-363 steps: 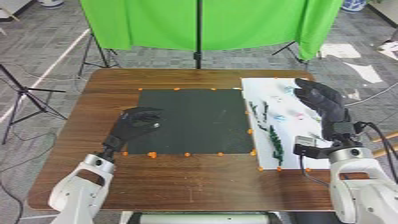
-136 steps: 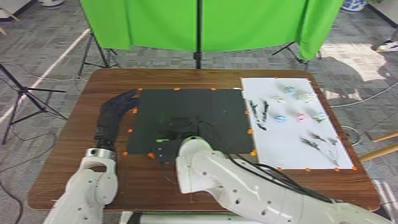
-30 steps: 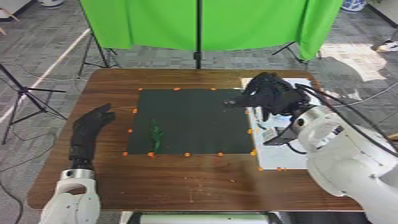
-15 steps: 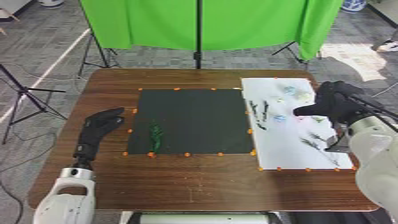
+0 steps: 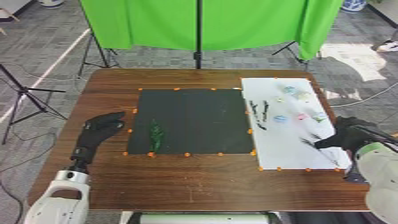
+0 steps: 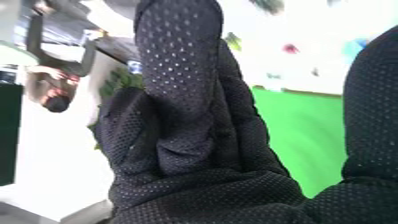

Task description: Arrange flowers

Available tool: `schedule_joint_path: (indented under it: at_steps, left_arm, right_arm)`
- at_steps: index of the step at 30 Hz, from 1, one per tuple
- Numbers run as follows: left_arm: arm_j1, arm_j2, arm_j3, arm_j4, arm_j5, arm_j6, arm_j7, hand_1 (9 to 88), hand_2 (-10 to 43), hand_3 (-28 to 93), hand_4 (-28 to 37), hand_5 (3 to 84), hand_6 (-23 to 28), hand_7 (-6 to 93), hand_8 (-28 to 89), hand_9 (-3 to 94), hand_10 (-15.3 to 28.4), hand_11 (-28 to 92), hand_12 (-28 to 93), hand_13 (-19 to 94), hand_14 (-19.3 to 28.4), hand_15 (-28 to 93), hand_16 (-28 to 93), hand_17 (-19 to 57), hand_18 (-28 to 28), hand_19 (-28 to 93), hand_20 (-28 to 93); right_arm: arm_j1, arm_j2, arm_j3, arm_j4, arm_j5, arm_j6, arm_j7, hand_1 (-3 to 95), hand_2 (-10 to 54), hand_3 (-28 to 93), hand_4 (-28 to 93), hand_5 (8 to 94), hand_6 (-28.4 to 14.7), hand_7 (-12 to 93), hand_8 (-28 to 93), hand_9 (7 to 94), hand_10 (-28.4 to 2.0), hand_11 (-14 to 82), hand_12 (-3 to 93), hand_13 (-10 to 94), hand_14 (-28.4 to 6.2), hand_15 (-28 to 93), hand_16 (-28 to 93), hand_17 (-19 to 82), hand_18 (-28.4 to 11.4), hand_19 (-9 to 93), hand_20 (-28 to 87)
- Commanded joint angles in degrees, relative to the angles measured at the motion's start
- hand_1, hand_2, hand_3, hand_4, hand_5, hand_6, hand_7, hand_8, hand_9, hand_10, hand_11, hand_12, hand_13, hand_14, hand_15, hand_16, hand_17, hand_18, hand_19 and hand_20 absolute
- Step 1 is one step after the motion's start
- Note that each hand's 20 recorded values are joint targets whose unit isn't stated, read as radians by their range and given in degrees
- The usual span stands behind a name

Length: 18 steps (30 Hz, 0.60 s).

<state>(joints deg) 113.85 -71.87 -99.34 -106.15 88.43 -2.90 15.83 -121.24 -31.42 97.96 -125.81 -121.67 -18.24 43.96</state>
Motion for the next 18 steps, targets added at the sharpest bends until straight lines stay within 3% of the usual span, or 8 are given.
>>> schedule_joint_path:
  at_steps: [1,10,18]
  left_arm:
    - [1.49,-1.36,-0.06,0.19,-1.28,-1.76,-1.00,32.1,-2.2,60,-15.2,51.3,6.5,13.1,-6,51.9,15.5,24,13,43,20.4,26,-3,11.4,17.5,27,21]
    - [1.66,-1.22,0.36,0.23,-2.02,-1.79,-1.22,32.1,-1.6,59,-15.3,51.4,6.6,12.9,-6,51.9,15.6,23,13,43,20.4,26,-3,11.4,17.4,26,21]
    - [1.66,-1.80,0.27,0.22,-2.17,-2.19,-1.41,31.9,-1.3,59,-15.2,51.5,6.6,13.0,-6,51.9,15.6,23,13,43,20.4,26,-3,11.4,17.4,26,21]
  right_arm:
    - [-0.87,-0.95,-1.05,3.32,-0.40,3.07,1.68,32.3,-9.5,55,-20,64.5,-8.0,15,-4,80.6,-15.6,15.6,18.9,94,-5.2,39,31,62,-11.1,89,37]
    - [1.34,-1.23,-3.93,6.17,0.07,3.99,1.17,35.4,-9.5,56,-21,66.8,-7.2,15,-5,83.0,-14.8,15.3,18.3,94,-4.8,42,29,63,-11.0,90,37]
    - [3.88,-1.51,-7.22,8.88,-0.17,5.24,1.01,41.3,-9.5,58,-21,67.8,-6.3,16,-5,83.8,-14.1,15.5,18.1,94,-4.3,42,28,63,-10.7,90,38]
